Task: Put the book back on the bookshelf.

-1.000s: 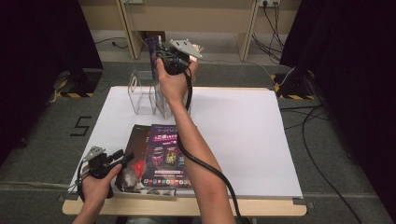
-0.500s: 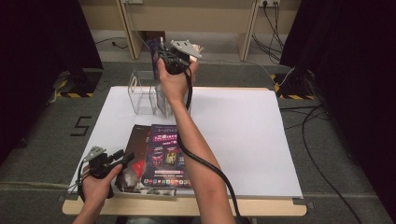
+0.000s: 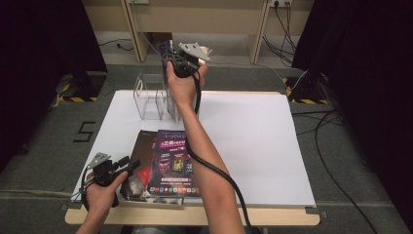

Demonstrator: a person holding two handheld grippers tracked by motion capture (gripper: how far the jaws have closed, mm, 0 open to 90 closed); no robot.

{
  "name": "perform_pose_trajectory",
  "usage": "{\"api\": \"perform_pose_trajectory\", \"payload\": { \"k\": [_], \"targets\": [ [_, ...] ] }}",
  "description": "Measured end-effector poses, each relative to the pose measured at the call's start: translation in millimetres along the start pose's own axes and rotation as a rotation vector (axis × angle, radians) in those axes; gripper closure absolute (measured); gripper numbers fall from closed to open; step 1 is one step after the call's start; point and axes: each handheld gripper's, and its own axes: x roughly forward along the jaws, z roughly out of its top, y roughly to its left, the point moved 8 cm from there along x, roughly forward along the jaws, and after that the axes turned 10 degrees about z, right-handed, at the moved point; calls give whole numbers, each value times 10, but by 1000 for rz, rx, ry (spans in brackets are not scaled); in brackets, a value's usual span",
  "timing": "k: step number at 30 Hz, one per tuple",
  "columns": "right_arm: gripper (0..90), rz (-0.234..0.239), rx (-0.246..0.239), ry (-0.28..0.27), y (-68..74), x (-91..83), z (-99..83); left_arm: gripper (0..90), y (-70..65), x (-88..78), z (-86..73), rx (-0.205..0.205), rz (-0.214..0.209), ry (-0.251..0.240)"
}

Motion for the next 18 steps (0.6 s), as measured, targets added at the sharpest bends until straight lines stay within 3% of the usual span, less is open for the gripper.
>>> {"api": "perform_pose_trajectory", "payload": {
  "k": [18],
  "targets": [
    [834, -35, -43, 30, -71, 44, -253, 444, 12, 11, -12, 1, 0, 6]
  ]
}}
